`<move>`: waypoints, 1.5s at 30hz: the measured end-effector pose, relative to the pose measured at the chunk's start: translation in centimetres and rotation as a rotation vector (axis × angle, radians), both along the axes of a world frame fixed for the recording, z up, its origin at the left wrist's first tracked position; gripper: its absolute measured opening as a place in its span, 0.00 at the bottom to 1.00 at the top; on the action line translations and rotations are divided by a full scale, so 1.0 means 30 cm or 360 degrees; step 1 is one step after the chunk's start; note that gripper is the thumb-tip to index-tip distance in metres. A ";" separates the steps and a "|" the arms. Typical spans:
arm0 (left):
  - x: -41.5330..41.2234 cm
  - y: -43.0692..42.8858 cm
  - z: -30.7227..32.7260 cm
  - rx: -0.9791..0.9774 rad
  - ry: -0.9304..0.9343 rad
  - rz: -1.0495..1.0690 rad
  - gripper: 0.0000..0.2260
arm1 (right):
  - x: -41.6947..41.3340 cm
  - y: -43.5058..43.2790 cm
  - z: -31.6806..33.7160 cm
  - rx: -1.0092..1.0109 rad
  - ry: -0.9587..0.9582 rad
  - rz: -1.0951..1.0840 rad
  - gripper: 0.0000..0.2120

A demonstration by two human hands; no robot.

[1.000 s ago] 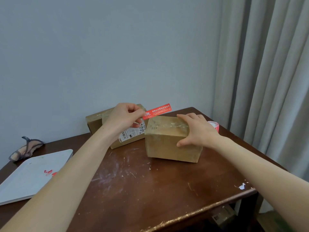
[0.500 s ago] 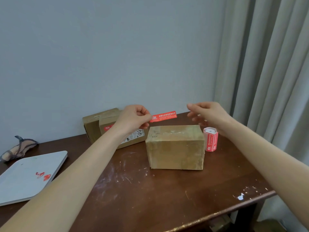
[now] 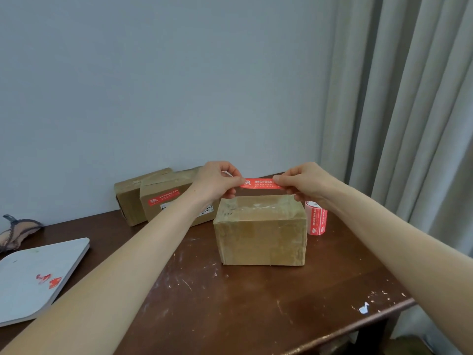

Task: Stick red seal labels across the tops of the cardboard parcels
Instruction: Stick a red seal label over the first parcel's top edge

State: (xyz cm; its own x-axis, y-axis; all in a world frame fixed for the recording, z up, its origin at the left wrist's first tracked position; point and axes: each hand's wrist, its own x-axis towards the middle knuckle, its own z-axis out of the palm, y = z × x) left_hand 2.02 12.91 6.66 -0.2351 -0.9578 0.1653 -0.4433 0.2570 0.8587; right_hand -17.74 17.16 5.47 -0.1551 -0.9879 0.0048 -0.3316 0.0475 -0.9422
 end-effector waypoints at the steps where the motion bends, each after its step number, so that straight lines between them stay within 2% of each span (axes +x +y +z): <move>1: -0.004 -0.006 -0.004 0.0015 0.0013 0.0008 0.04 | 0.000 -0.005 -0.002 0.0011 0.0023 -0.0002 0.09; 4: -0.018 -0.015 -0.016 0.0070 -0.0003 0.0035 0.04 | 0.004 -0.012 -0.007 0.0027 0.0173 0.0001 0.11; 7: -0.013 -0.028 -0.036 0.0176 -0.0009 0.0044 0.13 | 0.005 -0.024 -0.017 0.0053 0.0306 0.0015 0.11; 9: -0.009 -0.033 -0.050 0.0188 -0.0044 0.0033 0.11 | 0.007 -0.036 -0.031 0.0091 0.0383 0.0029 0.12; 13: -0.027 -0.032 -0.071 0.0078 -0.0268 0.0049 0.04 | 0.007 -0.058 -0.047 0.0147 0.0570 0.0003 0.14; 16: -0.049 -0.046 -0.084 -0.0026 -0.0515 0.0084 0.06 | 0.011 -0.081 -0.060 0.0131 0.0770 -0.0036 0.18; 22: -0.077 -0.067 -0.097 -0.0055 -0.0777 0.0073 0.10 | -0.005 -0.120 -0.082 0.0192 0.1059 -0.0061 0.22; 28: -0.081 -0.069 -0.097 -0.0024 -0.0970 0.0044 0.10 | -0.001 -0.118 -0.089 0.0226 0.1168 -0.0037 0.22; 45: -0.078 -0.101 -0.129 -0.0049 -0.1098 -0.0021 0.08 | 0.011 -0.120 -0.110 0.0252 0.1305 -0.0077 0.17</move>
